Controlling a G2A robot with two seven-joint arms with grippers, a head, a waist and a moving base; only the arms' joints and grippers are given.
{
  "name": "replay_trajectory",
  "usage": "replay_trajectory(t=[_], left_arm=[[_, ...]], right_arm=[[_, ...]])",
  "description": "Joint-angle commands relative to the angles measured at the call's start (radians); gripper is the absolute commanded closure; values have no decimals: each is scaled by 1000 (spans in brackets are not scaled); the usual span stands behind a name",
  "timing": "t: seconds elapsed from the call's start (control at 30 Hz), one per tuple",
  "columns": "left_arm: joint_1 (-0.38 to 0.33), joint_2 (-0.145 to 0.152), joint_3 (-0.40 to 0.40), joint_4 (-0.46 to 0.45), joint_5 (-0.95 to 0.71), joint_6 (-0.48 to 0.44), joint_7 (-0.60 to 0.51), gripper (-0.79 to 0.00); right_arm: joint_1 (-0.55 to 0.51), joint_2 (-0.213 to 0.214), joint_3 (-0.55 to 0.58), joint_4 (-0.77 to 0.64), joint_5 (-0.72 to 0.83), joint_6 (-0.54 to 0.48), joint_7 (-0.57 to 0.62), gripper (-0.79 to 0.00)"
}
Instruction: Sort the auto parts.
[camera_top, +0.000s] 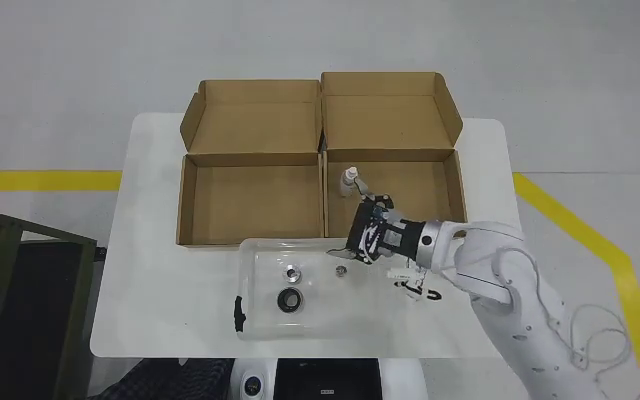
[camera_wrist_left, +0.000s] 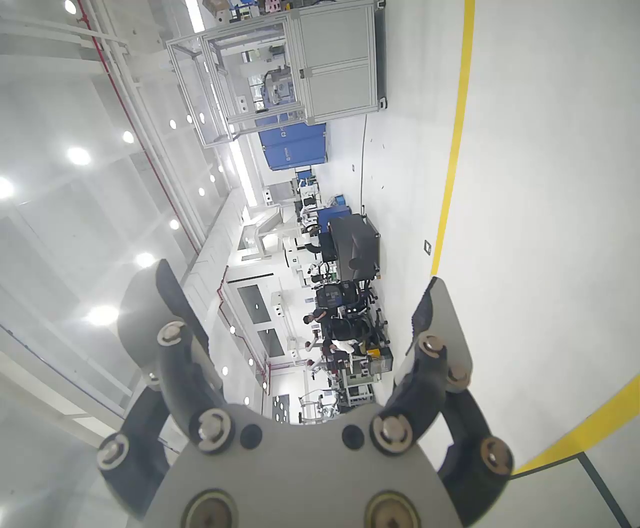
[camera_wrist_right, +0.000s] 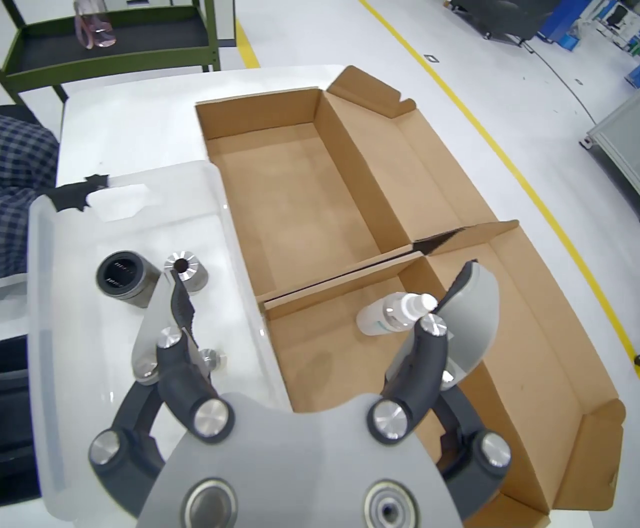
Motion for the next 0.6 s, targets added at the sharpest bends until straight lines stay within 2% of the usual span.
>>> replay_trajectory(t=[0.0,0.33,0.57], left_arm=[[0,0,0,0,0,0,0,-785],[0,0,0,0,0,0,0,-785],[0,0,0,0,0,0,0,-785]], right_arm=[[-29,5,2,-24,-13,-22,11,-785],[-153,30,-19,-94,-110,-121,65,-785],[-174,37,-64,-89,-193,-136,73,-785]])
